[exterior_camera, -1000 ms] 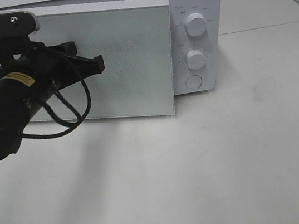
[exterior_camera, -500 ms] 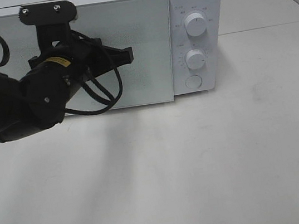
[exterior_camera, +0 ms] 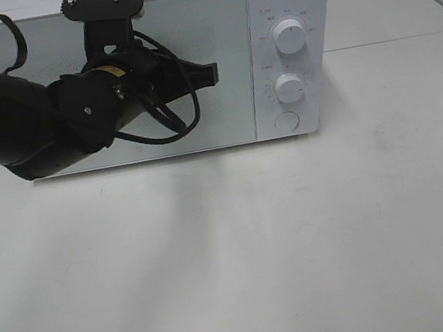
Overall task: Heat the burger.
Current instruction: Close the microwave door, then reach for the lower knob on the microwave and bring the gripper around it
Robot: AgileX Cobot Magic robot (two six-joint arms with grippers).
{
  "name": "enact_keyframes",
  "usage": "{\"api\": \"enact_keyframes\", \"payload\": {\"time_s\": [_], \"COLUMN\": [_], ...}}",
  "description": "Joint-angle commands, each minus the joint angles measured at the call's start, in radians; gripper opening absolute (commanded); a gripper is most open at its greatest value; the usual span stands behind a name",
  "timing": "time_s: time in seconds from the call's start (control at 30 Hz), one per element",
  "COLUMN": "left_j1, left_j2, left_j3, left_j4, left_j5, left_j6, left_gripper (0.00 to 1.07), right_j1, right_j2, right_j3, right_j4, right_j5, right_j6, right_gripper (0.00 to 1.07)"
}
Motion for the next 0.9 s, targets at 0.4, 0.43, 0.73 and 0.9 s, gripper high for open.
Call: {"api": "enact_keyframes", "payload": {"time_s": [0.4, 0.43, 0.73, 0.9], "left_j1": [-0.007, -0.007, 0.001, 0.023], "left_j2": [-0.179, -0.187, -0.265, -0.319], "left_j3": [0.166, 0.172, 0.177, 0.177], "left_j4": [-0.025, -0.025, 0.084, 0.159], "left_j5": [0.312, 0.345, 0.775, 0.982], "left_j6": [0.002, 0.002, 0.002, -0.006], "left_gripper": [0.47, 0.63, 1.00, 1.00], "right_j1": [-0.007, -0.007, -0.007, -0.007], "right_j2": [-0.027, -0.027, -0.027, -0.027], "right_j3": [0.000, 0.000, 0.000, 0.000], "right_j4": [-0.009, -0.009, -0.009, -0.009], "right_j5": [-0.008, -0.008, -0.008, -0.008], "right_j6": [0.002, 0.002, 0.002, 0.002], "right_gripper": [0.76, 0.76, 0.76, 0.76]}}
